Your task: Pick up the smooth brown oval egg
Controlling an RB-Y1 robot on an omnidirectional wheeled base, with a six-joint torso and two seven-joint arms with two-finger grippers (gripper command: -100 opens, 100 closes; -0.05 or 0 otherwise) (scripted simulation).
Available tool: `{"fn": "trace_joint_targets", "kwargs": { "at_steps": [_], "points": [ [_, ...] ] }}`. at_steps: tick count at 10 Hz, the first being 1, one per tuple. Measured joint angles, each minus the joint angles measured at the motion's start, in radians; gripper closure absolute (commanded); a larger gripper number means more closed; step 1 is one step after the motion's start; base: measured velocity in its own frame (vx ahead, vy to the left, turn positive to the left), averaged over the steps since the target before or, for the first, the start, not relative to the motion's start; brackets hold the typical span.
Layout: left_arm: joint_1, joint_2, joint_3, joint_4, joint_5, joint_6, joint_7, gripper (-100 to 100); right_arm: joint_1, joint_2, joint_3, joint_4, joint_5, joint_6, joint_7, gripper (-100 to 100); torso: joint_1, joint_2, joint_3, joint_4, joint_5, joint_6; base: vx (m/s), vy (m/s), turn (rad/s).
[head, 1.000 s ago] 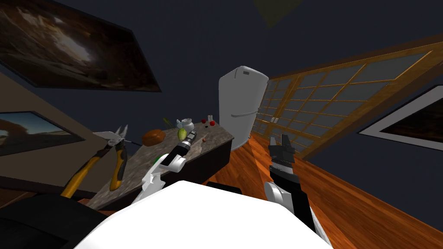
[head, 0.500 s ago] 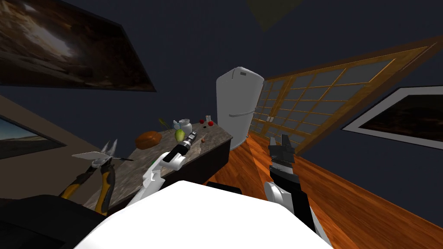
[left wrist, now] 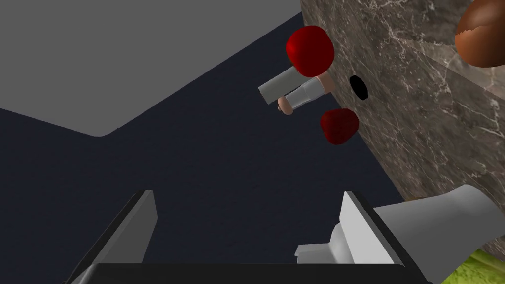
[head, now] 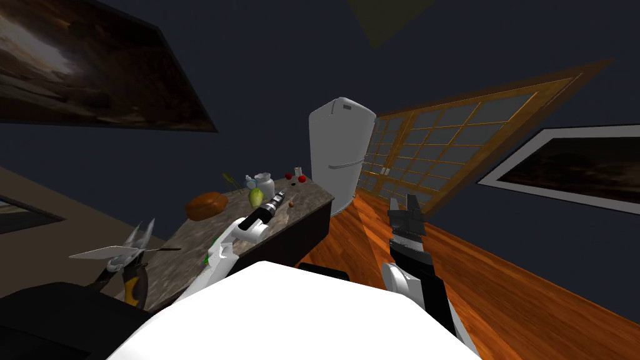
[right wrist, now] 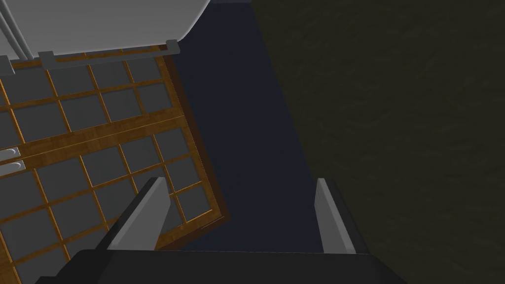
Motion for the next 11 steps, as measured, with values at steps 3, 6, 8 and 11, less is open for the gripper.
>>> {"fn": "trace_joint_targets", "kwargs": {
  "at_steps": [3, 6, 8, 11],
  "points": [
    [-0.016, 0.033, -0.003, 0.026, 0.016, 0.079, 0.003, -100, 0.000, 0.000, 0.000, 0.000, 0.000, 0.000, 0.000, 0, 0.000, 0.000, 0.000, 0.000, 0.000, 0.000, 0.001, 0.021, -0.088],
    [-0.028, 0.063, -0.005, 0.041, 0.032, 0.160, 0.006, -100, 0.000, 0.000, 0.000, 0.000, 0.000, 0.000, 0.000, 0, -0.001, -0.001, 0.000, 0.000, 0.000, 0.000, 0.005, 0.016, -0.116],
    [-0.038, 0.086, -0.007, 0.050, 0.046, 0.219, 0.009, -100, 0.000, 0.000, 0.000, 0.000, 0.000, 0.000, 0.000, 0, -0.001, -0.001, 0.000, 0.000, 0.000, 0.000, 0.007, 0.015, -0.086],
    [-0.059, 0.121, -0.013, 0.079, 0.067, 0.304, 0.013, -100, 0.000, 0.000, 0.000, 0.000, 0.000, 0.000, 0.000, 0, -0.001, -0.001, -0.001, 0.000, 0.000, 0.000, 0.008, 0.015, -0.093]
  ]
}}
